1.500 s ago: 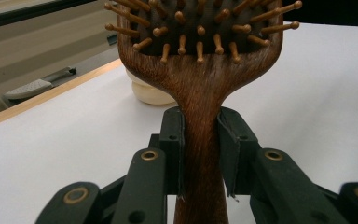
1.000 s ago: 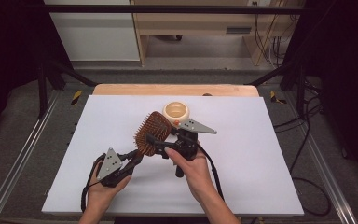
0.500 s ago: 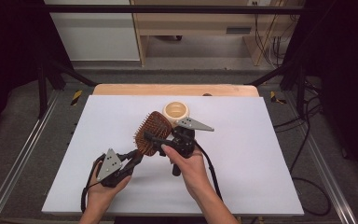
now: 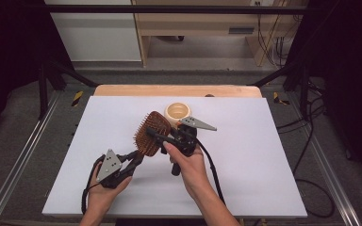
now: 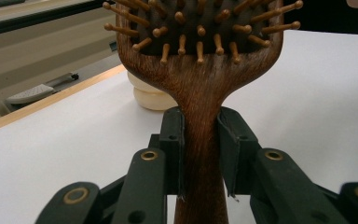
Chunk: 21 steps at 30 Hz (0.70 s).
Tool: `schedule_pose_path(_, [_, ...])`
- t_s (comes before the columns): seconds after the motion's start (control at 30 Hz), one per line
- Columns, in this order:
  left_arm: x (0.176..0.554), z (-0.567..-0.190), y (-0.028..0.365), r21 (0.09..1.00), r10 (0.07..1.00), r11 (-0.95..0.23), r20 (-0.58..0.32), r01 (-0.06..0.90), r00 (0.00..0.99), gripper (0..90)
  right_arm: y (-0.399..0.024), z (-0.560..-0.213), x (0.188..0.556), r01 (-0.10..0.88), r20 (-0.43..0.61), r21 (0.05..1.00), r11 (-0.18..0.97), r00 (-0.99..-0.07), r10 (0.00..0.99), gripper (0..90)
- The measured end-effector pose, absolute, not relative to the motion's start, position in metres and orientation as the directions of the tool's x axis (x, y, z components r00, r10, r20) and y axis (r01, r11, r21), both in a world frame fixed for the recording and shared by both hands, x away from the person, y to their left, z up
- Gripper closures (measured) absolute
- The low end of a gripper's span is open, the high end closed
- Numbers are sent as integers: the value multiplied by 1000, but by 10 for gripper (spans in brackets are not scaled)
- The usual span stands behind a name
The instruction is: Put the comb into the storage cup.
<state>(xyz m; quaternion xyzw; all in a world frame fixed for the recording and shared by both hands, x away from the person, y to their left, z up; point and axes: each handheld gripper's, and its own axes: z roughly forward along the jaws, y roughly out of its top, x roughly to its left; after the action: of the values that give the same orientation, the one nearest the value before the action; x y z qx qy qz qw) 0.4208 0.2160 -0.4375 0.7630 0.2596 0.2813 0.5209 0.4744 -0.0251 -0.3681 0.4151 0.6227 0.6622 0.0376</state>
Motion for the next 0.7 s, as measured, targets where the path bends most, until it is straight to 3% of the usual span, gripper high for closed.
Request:
schedule_pose_path(0.27, [422, -439, 217, 943, 694, -312, 144, 114, 705, 723, -25, -370, 477, 490, 541, 835, -251, -647, 537, 476])
schedule_pose_path(0.7, [423, -439, 216, 951, 698, -283, 117, 122, 707, 723, -22, -365, 473, 463, 512, 853, -239, -660, 549, 520])
